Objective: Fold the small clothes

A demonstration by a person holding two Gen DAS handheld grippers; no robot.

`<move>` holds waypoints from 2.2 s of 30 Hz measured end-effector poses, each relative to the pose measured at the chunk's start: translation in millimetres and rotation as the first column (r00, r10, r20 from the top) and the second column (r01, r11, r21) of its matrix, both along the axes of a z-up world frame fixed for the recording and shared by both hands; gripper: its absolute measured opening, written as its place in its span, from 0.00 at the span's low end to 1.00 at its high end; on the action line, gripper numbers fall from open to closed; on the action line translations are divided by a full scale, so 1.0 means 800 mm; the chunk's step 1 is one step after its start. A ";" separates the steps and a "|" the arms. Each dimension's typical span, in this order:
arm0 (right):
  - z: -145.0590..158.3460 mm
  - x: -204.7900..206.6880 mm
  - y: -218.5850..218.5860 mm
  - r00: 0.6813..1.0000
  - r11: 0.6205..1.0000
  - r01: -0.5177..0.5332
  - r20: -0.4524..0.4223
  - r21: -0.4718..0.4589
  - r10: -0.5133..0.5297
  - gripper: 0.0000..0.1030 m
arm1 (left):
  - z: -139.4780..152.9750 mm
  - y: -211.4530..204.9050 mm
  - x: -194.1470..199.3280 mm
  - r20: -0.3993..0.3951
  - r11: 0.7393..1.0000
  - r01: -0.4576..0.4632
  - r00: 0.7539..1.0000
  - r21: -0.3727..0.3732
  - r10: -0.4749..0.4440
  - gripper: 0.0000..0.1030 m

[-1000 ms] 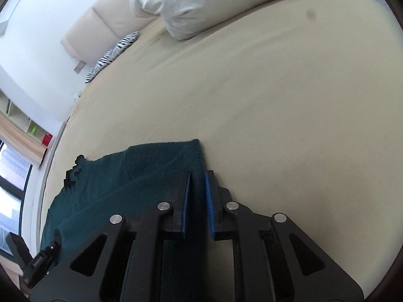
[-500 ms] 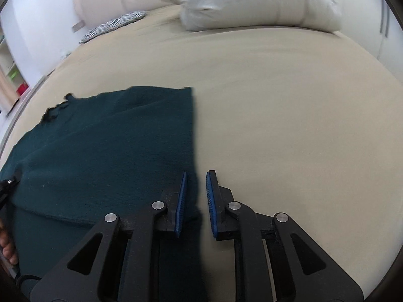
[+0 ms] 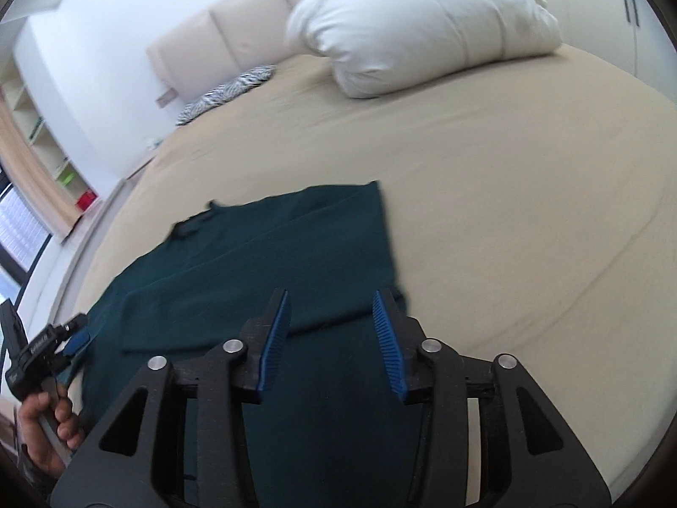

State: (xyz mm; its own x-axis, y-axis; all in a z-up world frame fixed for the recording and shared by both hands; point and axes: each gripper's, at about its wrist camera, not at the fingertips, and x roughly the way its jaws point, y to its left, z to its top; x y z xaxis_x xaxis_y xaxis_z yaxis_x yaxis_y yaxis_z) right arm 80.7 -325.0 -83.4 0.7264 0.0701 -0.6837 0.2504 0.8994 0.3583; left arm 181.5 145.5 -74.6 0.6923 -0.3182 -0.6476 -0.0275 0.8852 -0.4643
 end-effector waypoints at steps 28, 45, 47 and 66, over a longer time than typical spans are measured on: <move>-0.007 -0.064 0.163 0.976 0.951 -0.213 0.009 0.223 0.217 0.72 | -0.110 0.342 -0.112 -0.245 0.440 -0.698 0.651 -0.565 0.718 0.73; -0.031 -0.109 0.088 0.994 0.940 -0.109 0.047 0.323 0.099 0.72 | 0.083 0.033 0.007 0.188 0.952 -0.214 0.967 0.218 0.174 0.08; -0.034 -0.116 0.072 0.997 0.939 -0.080 0.048 0.336 0.068 0.72 | 0.082 -0.049 0.010 0.194 0.934 -0.101 0.980 0.344 0.034 0.08; -0.081 -0.143 -0.017 0.996 0.920 0.081 -0.008 0.384 -0.084 0.72 | -0.046 -0.325 -0.031 -0.024 0.649 0.320 0.907 0.690 -0.421 0.69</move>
